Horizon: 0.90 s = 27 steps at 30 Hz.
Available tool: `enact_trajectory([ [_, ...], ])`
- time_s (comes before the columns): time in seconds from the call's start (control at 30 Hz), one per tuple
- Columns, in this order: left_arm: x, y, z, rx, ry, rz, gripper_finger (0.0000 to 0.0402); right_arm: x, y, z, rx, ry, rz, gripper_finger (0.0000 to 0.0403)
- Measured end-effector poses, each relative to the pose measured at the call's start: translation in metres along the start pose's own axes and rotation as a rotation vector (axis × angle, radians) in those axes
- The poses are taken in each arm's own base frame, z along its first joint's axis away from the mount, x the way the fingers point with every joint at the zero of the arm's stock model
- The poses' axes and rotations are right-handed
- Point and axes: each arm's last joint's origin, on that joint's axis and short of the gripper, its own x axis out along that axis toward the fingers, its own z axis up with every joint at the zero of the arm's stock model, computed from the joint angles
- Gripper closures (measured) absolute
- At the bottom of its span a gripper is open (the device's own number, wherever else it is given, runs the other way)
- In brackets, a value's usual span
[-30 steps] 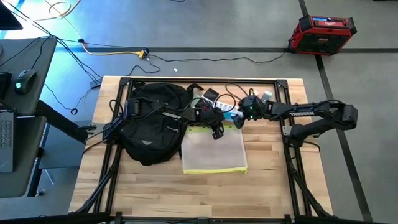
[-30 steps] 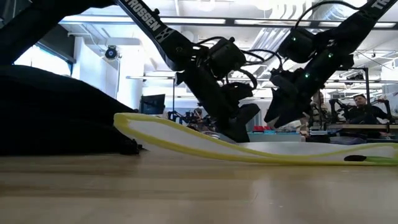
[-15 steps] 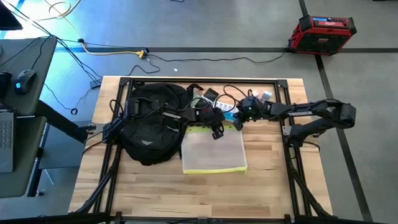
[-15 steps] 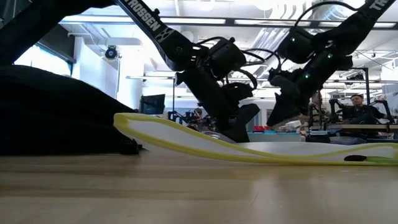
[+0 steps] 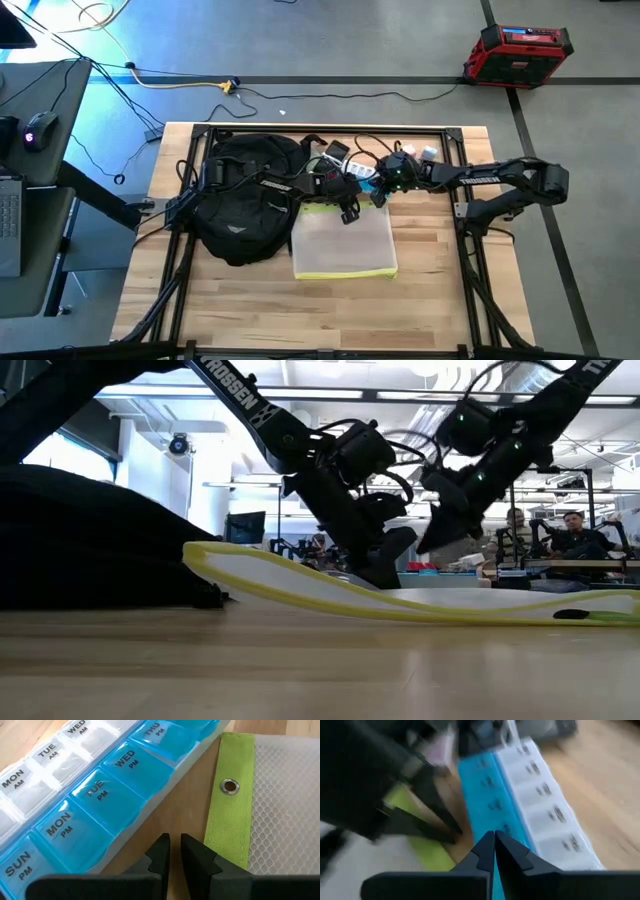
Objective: Unpack backpack
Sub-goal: Put the pill box into the transparent zip bag
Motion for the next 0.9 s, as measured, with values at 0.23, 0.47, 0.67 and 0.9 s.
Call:
enact_trajectory([
  [0.23,0.000,0.000,0.000,0.000,0.002,0.000,0.0374,0.001,0.001,-0.004,0.010,0.009,-0.008,0.0403],
  [0.47,0.000,0.000,0.000,0.000,0.002,0.000,0.0374,0.014,-0.012,-0.022,0.056,0.097,-0.025,0.0403],
  [0.67,0.000,0.000,0.000,0.001,0.004,0.000,0.0374,0.014,-0.011,-0.015,0.041,0.078,-0.016,0.0403],
  [0.9,0.000,0.000,-0.001,0.001,0.007,0.000,0.0374,0.004,-0.002,-0.004,0.029,0.024,0.017,0.0403],
])
